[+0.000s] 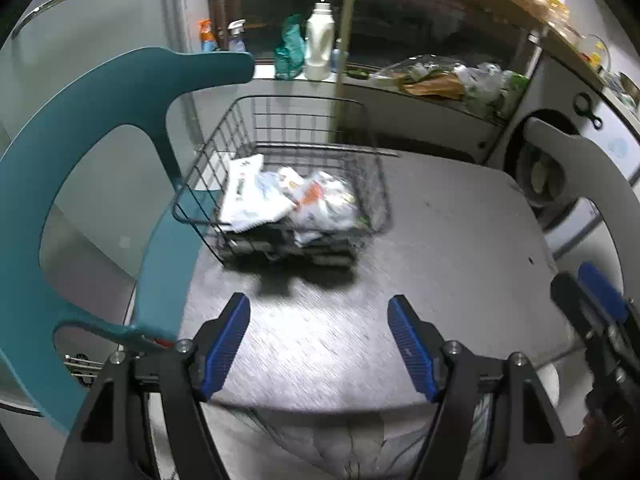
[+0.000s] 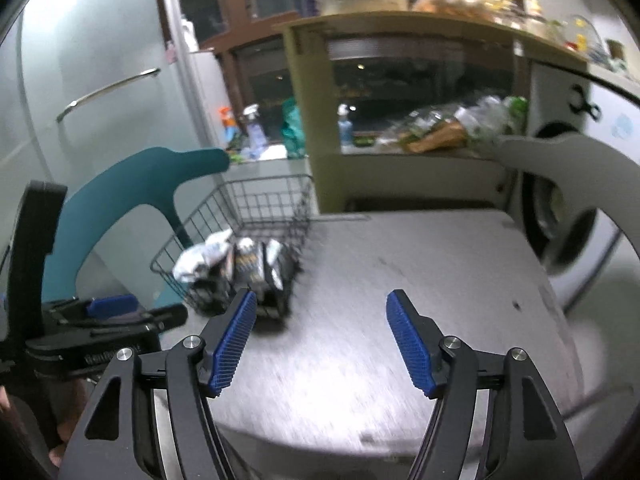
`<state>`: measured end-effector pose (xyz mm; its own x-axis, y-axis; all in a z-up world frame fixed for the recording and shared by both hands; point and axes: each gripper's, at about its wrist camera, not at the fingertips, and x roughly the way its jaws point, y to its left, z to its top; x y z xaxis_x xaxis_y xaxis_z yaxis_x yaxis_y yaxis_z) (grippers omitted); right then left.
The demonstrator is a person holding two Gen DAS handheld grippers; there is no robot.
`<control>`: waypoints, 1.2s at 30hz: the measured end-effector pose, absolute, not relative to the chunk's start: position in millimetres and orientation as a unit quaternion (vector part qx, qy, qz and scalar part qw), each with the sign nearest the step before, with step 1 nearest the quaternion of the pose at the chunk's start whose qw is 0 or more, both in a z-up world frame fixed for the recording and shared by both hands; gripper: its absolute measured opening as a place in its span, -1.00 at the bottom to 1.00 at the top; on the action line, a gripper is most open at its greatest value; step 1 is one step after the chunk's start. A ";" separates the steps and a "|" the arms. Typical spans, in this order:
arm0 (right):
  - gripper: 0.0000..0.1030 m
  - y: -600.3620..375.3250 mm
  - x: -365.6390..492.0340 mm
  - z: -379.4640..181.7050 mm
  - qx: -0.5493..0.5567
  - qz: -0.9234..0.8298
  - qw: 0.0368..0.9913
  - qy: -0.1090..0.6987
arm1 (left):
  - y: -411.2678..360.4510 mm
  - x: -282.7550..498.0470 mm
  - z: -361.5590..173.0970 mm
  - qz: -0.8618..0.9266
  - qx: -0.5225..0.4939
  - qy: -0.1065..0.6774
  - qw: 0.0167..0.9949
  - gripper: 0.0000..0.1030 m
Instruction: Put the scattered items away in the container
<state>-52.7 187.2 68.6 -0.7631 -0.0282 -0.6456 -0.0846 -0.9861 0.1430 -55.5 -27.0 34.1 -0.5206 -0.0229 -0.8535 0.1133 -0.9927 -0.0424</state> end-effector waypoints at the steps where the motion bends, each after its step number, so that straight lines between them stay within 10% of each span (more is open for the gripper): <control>1: 0.33 191.5 -44.4 68.0 -0.347 0.934 0.019 0.083 | -19.7 -49.8 35.4 -0.871 0.489 0.042 0.034 0.46; 36: 0.33 232.5 57.6 74.7 -0.340 0.929 0.075 0.123 | 32.1 50.1 56.5 -0.880 0.476 0.014 -0.007 0.51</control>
